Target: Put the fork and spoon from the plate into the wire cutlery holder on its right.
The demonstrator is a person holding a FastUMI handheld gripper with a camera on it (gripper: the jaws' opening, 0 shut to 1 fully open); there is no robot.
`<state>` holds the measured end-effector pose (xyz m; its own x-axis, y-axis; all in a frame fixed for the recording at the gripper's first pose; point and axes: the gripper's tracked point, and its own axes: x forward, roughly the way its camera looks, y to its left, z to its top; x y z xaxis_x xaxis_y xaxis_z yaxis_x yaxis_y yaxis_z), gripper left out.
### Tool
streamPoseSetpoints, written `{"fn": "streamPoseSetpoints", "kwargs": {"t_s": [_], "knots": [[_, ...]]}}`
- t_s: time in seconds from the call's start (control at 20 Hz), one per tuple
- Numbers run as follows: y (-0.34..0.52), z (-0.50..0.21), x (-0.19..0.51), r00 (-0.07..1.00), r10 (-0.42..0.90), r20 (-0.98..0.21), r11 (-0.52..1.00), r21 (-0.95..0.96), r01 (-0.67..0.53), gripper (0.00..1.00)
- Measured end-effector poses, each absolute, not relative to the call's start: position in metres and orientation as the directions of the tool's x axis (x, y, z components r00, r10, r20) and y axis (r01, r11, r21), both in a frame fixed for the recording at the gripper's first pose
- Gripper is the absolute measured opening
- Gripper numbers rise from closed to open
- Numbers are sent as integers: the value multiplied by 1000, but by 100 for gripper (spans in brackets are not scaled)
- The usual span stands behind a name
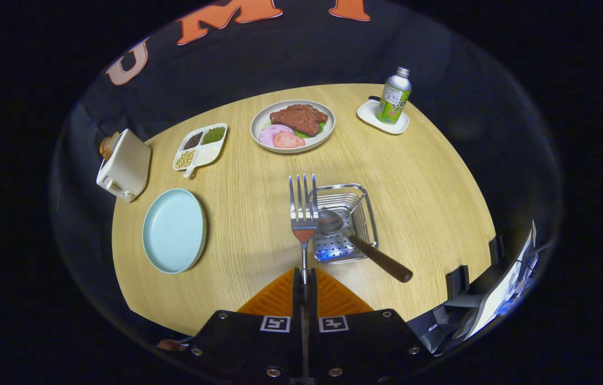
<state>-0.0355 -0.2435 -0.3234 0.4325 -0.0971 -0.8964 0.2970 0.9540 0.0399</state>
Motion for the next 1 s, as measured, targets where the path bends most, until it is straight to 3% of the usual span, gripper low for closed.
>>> {"fn": "streamPoseSetpoints", "kwargs": {"t_s": [0.4, 0.6, 0.75, 0.85, 1.0], "knots": [[-263, -321, -19, 460, -99, -883, 947, 58, 315, 12], [-263, -280, 17, 635, -106, -765, 960, 87, 265, 24], [-253, -243, 41, 763, -105, -638, 975, 83, 204, 57], [-248, -210, 55, 848, -117, -518, 982, 68, 177, 69], [-245, -151, 69, 937, -155, -312, 985, 23, 170, 79]]}}
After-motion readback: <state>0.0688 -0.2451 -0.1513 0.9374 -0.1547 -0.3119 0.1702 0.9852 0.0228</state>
